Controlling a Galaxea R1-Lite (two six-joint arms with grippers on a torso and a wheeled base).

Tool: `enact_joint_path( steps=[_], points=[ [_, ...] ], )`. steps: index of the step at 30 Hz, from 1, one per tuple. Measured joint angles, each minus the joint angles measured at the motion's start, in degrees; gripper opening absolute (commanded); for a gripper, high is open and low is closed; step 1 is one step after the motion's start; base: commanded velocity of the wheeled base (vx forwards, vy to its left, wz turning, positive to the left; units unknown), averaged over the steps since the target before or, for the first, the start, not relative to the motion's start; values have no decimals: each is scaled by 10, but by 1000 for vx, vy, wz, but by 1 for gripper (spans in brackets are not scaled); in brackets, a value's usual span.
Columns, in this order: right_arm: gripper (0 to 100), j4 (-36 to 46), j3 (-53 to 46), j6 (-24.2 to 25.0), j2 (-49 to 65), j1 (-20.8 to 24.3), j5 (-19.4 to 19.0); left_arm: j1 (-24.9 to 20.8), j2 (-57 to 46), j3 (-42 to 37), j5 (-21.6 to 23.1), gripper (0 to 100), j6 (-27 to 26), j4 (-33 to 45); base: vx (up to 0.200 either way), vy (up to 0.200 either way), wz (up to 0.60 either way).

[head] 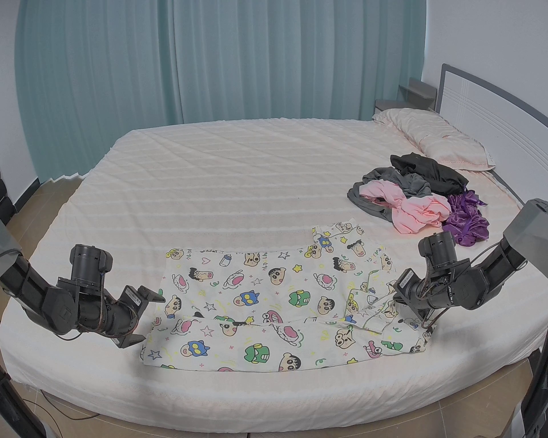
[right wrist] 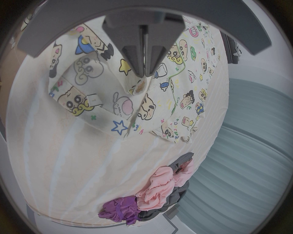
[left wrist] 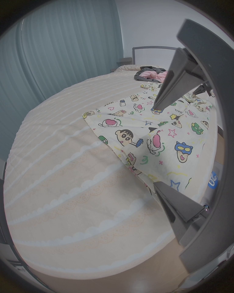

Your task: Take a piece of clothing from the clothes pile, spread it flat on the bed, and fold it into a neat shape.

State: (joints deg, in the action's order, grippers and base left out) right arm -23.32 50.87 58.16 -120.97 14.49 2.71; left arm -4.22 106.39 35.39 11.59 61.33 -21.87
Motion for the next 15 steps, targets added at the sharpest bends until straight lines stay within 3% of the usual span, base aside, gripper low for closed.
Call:
enact_joint_path(
  steps=[15],
  points=[
    [0,112,-12,-1,127,27,2,0,-1,-1,0,100,0,0,0,0,0]
  ],
)
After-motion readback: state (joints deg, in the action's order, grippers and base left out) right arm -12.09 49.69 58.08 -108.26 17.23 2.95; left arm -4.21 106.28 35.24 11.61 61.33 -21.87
